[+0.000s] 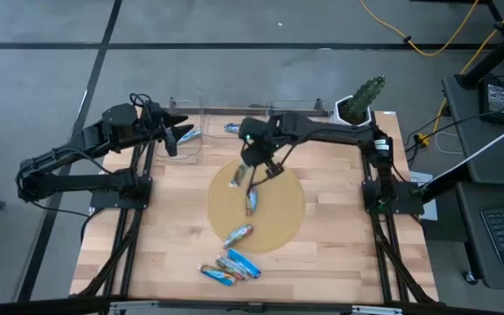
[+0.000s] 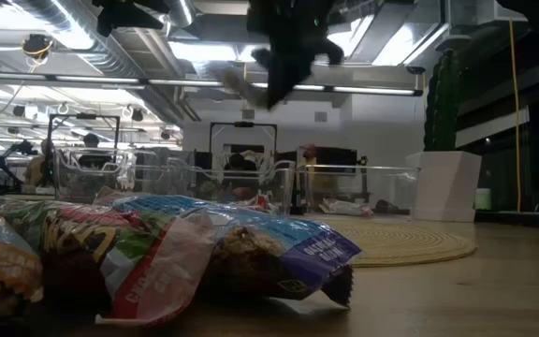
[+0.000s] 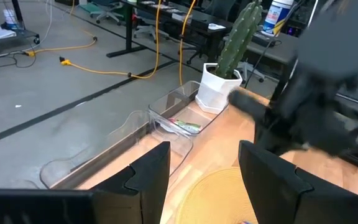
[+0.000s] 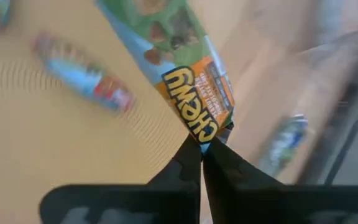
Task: Pick and place Granola Bars by type
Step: Put the yellow granola bar into the left transparent bin
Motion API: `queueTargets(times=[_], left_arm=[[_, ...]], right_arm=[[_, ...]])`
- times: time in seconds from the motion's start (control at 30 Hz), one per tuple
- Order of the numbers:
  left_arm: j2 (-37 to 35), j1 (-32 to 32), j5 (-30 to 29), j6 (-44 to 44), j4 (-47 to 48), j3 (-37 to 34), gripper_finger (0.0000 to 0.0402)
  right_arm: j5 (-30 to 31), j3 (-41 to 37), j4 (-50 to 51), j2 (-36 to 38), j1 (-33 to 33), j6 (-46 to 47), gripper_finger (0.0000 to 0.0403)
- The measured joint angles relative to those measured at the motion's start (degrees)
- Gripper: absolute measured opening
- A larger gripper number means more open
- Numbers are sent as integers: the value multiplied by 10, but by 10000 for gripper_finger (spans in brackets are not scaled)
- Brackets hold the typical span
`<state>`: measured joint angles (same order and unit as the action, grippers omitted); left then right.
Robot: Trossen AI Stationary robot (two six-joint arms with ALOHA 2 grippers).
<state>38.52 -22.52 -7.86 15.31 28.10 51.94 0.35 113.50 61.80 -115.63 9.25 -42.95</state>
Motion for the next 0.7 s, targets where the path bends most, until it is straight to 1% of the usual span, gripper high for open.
queueTargets(times=[0.13, 0.23, 0.37, 0.47, 0.7], left_arm=[[1, 0, 0, 5, 0, 0, 181], [1, 0, 0, 5, 0, 0, 181], [1, 0, 2, 5, 0, 0, 181], [1, 0, 17, 5, 0, 0, 181], [16, 0, 50, -23, 0, 0, 181]], right_arm=[[0, 53, 10, 0, 13, 72, 8], [1, 75, 27, 0, 21, 103, 10], [0, 81, 51, 0, 31, 139, 7], [1, 81, 63, 0, 40, 157, 6], [0, 81, 55, 0, 52, 174, 7]])
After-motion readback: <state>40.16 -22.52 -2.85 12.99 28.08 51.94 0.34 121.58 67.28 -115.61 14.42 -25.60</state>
